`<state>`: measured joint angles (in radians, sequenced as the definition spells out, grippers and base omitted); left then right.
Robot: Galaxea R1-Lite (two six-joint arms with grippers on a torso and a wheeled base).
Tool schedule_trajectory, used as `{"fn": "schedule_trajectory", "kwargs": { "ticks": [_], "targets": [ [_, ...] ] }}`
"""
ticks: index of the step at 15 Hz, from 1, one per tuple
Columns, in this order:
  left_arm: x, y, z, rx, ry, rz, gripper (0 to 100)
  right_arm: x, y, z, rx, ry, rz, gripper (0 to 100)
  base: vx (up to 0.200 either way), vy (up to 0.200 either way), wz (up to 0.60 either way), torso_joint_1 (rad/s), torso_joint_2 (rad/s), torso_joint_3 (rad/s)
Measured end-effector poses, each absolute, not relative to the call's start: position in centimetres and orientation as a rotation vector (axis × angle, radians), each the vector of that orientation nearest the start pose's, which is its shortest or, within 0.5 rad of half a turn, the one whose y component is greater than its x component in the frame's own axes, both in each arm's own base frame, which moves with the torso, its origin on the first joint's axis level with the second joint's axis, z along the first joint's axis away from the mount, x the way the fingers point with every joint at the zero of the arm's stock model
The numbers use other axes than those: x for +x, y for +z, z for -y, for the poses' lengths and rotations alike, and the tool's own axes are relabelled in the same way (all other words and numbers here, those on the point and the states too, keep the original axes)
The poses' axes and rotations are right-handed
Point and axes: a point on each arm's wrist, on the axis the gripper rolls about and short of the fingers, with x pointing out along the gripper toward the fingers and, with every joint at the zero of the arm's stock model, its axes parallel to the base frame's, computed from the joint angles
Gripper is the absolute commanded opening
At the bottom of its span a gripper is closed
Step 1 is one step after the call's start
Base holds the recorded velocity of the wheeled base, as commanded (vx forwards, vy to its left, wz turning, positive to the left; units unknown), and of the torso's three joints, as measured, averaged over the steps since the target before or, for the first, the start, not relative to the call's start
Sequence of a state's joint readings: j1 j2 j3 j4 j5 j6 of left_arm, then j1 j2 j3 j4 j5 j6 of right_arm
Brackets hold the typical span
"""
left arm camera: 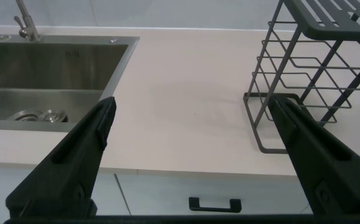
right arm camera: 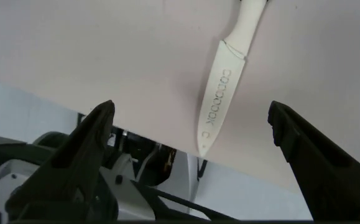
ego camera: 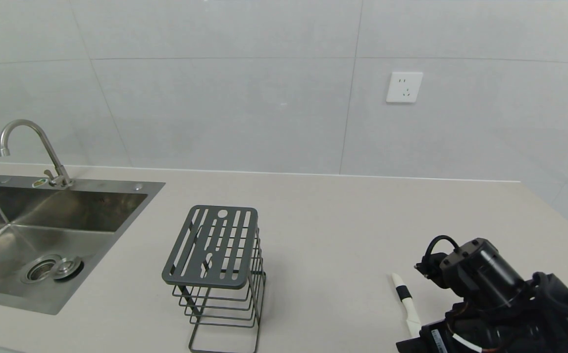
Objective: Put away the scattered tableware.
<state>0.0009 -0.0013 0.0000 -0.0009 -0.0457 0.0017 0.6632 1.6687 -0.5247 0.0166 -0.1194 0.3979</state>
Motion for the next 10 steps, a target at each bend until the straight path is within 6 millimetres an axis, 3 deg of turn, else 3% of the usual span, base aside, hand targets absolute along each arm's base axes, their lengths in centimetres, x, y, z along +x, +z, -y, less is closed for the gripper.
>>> {"fn": "schedule_trajectory", "kwargs": {
  "ticks": [10],
  "targets": [
    [-2.3, 7.6, 0.1, 0.002, -0.045, 0.003, 100, 19.5, 4.1, -13.6, -0.154, 0.115, -1.112, 100, 0.000, 0.000, 0.00, 0.000, 0.00, 0.000]
  ]
}}
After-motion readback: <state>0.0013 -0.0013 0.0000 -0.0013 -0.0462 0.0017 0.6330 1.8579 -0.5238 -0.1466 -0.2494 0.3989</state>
